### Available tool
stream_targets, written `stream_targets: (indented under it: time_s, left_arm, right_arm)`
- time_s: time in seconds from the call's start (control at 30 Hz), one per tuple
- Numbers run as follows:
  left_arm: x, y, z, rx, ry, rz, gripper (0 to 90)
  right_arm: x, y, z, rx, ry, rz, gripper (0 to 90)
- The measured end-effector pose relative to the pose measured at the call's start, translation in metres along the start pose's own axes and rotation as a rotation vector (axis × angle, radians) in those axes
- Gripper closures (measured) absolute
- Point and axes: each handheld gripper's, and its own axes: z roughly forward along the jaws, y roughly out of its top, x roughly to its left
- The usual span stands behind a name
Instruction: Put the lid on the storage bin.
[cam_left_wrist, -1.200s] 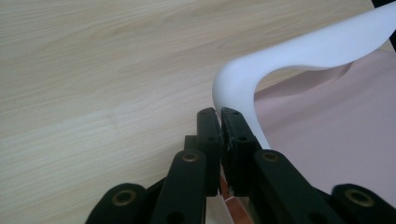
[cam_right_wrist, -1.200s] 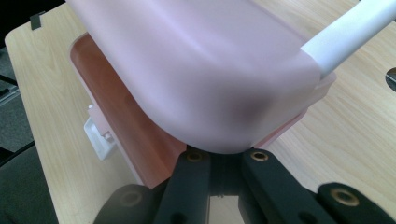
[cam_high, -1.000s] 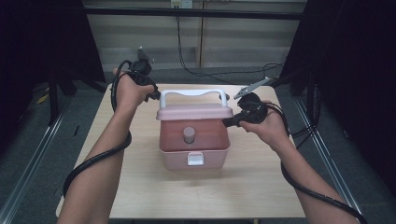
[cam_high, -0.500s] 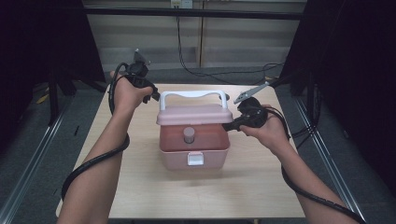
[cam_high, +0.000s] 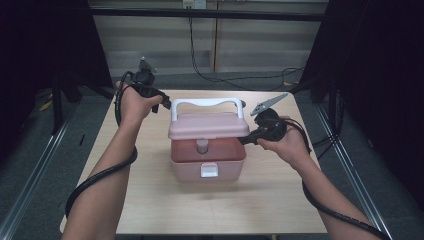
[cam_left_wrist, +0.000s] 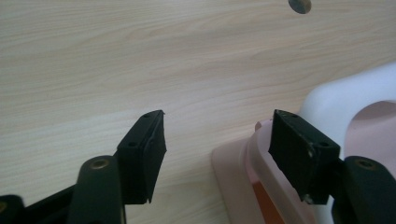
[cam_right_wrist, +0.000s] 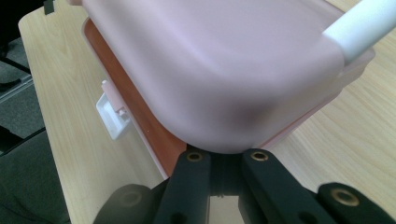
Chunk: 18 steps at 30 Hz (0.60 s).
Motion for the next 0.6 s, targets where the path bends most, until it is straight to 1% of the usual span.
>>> stream_targets:
  time_s: [0.07, 0.13, 0.3, 0.43, 0.6]
  left_arm:
    - [0.0014, -0.001, 0.0008, -0.006, -0.004, -0.004, 31.8]
    - [0.0026, -0.0018, 0.0012, -0.012, 0.003, 0.0, 29.9]
    - [0.0037, -0.0047, 0.0028, -0.018, 0.004, 0.008, 26.7]
    - [0.005, -0.0069, 0.0035, -0.024, 0.004, 0.004, 25.4]
    - [0.008, -0.0101, 0.0033, -0.026, 0.004, -0.002, 25.0]
  right_arm:
    - [0.0007, -0.0009, -0.0001, 0.0, 0.002, -0.003, 90.0]
    - [0.0011, -0.0018, 0.0004, 0.0, 0.004, -0.003, 90.0]
    - [0.0018, -0.0047, 0.0023, 0.002, 0.007, 0.0, 90.0]
    - [0.0028, -0.0069, 0.0031, -0.003, 0.014, 0.002, 90.0]
    - [0.0044, -0.0087, 0.0046, 0.005, 0.008, -0.003, 90.0]
